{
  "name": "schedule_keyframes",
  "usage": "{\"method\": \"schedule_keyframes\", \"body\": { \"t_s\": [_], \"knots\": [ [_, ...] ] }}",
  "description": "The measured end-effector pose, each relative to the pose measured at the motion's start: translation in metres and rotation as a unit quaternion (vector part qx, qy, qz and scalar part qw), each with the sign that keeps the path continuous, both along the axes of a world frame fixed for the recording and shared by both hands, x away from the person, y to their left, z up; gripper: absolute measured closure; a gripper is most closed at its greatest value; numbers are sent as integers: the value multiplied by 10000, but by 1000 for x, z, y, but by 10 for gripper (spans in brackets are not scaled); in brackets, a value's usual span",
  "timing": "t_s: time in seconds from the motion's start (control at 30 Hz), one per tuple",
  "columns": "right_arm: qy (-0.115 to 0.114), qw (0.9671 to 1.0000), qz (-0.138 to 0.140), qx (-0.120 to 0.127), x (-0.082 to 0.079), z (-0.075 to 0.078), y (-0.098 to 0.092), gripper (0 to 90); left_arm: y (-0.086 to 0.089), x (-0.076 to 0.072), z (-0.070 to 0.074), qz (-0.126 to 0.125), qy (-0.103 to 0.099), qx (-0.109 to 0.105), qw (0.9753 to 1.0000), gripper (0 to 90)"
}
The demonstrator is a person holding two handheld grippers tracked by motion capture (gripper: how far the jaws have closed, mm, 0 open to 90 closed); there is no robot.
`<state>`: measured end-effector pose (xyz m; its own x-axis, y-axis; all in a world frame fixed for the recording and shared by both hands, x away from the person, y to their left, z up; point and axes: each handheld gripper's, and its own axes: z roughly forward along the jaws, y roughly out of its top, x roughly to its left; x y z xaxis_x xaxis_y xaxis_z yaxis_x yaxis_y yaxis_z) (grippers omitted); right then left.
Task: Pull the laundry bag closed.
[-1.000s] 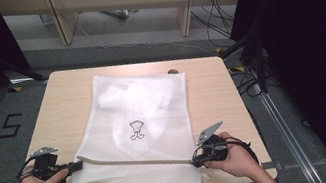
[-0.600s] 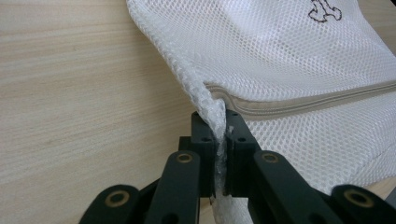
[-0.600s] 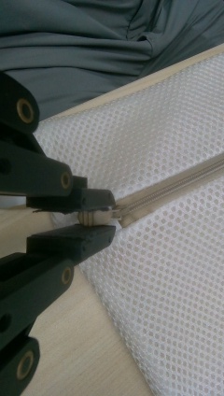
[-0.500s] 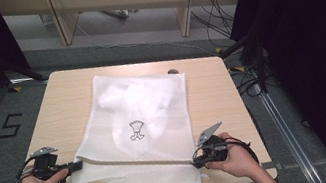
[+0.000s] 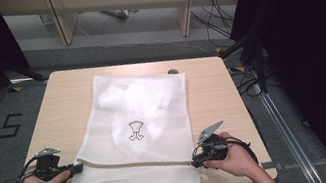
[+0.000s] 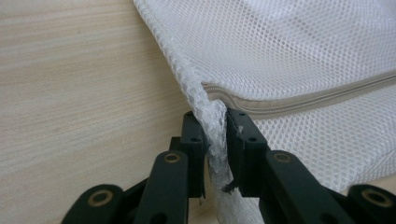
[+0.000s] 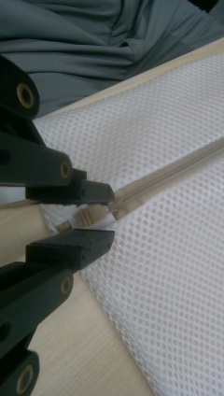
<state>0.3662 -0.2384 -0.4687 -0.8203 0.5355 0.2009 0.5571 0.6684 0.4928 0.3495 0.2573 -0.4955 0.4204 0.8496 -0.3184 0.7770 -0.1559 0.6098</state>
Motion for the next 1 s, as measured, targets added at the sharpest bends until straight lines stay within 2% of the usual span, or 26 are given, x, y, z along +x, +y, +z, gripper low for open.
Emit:
{"method": "schedule_keyframes", "body": {
  "t_s": [0.03,0.1,0.13,0.2,0.23,0.27,0.3,0.33,0.37,0.4,0.43,0.47,0.5,0.53,0.57,0.6,0.63,0.7,0.77,0.8,0.93,0.97,1.0],
  "knots": [
    [-147,9999,-19,66,1,0,-1,745,0,0,0,16,-16,25,10000,726],
    [-107,9995,-230,167,1,1,0,711,1,0,1,10,-35,167,9999,667],
    [-241,9991,-279,199,3,2,-2,688,2,0,1,32,-49,230,9997,629],
    [-360,9979,-459,295,5,3,-4,683,3,0,3,104,-120,218,9996,567],
    [-367,9961,-695,409,4,2,-2,677,4,0,3,155,-184,161,9996,538],
    [-526,9956,-706,323,6,3,-6,668,5,0,5,183,-253,175,9994,513],
    [-594,9937,-817,490,7,2,-6,662,3,0,5,359,-407,52,9985,494],
    [-579,9936,-902,351,7,5,-8,656,3,0,7,379,-491,61,9981,473],
    [-708,9913,-981,510,8,4,-8,651,4,0,7,384,-558,60,9977,449],
    [-708,9913,-981,510,8,4,-8,651,4,0,7,384,-558,60,9977,426],
    [-762,9879,-1248,510,8,5,-8,639,4,0,9,407,-712,74,9966,409],
    [-745,9883,-1244,472,9,7,-9,632,4,-1,9,389,-759,106,9963,398],
    [-796,9866,-1326,527,9,6,-9,629,3,-1,9,488,-834,33,9953,387],
    [-892,9857,-1322,550,10,6,-9,625,2,-1,9,554,-883,28,9945,381],
    [-878,9849,-1392,546,9,7,-9,623,3,-1,9,564,-906,50,9943,375],
    [-964,9810,-1549,655,10,4,-7,621,5,-1,9,523,-895,97,9946,373],
    [-1031,9813,-1484,670,10,5,-8,619,7,-1,10,444,-847,137,9953,373],
    [-1018,9813,-1503,634,11,6,-10,615,6,-2,9,582,-891,27,9943,379],
    [-1040,9797,-1571,689,11,5,-11,610,9,-3,10,488,-851,142,9951,383],
    [-1068,9795,-1564,692,12,5,-11,607,8,-3,10,530,-873,82,9947,383],
    [-1093,9782,-1614,717,12,3,-11,605,9,-4,10,477,-873,115,9950,390],
    [-1216,9769,-1584,763,13,1,-11,605,7,-4,10,568,-907,-25,9942,393],
    [-1123,9767,-1648,789,13,2,-11,605,8,-4,9,565,-912,-20,9942,394]
  ]
}}
